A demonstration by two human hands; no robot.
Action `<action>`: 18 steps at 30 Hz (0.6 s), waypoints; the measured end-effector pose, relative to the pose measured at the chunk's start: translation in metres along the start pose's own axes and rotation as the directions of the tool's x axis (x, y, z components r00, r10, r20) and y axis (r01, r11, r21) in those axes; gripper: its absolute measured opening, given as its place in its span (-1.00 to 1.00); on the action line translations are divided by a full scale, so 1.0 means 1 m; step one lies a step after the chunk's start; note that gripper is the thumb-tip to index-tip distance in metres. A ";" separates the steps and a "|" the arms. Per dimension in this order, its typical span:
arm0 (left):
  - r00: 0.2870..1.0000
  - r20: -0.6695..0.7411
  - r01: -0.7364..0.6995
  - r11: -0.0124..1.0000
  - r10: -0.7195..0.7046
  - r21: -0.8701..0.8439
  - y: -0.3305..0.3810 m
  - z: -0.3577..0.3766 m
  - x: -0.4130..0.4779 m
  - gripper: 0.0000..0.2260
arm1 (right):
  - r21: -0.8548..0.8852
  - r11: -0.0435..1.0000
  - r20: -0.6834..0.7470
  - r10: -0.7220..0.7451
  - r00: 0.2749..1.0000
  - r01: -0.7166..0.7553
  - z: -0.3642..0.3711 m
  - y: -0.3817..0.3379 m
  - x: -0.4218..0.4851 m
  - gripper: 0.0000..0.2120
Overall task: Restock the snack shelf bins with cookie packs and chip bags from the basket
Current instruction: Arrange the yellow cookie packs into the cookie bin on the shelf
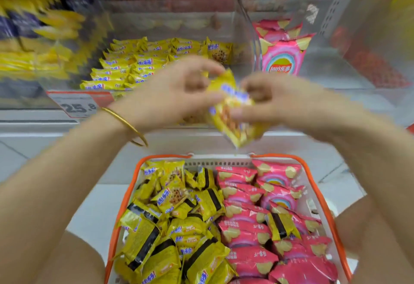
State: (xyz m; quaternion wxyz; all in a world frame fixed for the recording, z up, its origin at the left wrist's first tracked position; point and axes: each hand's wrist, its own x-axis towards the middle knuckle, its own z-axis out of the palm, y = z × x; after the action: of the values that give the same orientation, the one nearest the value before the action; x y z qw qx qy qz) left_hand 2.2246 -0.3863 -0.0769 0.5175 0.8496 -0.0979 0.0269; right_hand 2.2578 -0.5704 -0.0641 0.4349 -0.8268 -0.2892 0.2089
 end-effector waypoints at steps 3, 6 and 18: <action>0.898 -0.430 -0.041 0.990 0.096 0.137 0.002 -0.037 0.023 -0.79 | -0.259 0.964 -0.249 -0.133 0.959 0.066 -0.026 -0.048 0.033 -0.64; 0.907 -0.405 0.131 0.835 0.117 0.534 -0.016 -0.050 0.037 -0.75 | -0.587 0.804 -0.384 -0.173 0.907 -0.095 -0.029 -0.067 0.087 -0.69; 0.979 0.001 0.137 0.661 -0.204 0.738 -0.042 -0.041 0.042 -0.49 | -0.904 0.192 -0.369 0.099 0.924 -0.382 -0.014 -0.001 0.232 -0.62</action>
State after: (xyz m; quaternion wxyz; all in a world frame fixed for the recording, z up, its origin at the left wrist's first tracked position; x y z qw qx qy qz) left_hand 2.2760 -0.3371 -0.0887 0.1286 0.9913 -0.0204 -0.0204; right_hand 2.4390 -0.4249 -0.0773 -0.1769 -0.9685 -0.1691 -0.0449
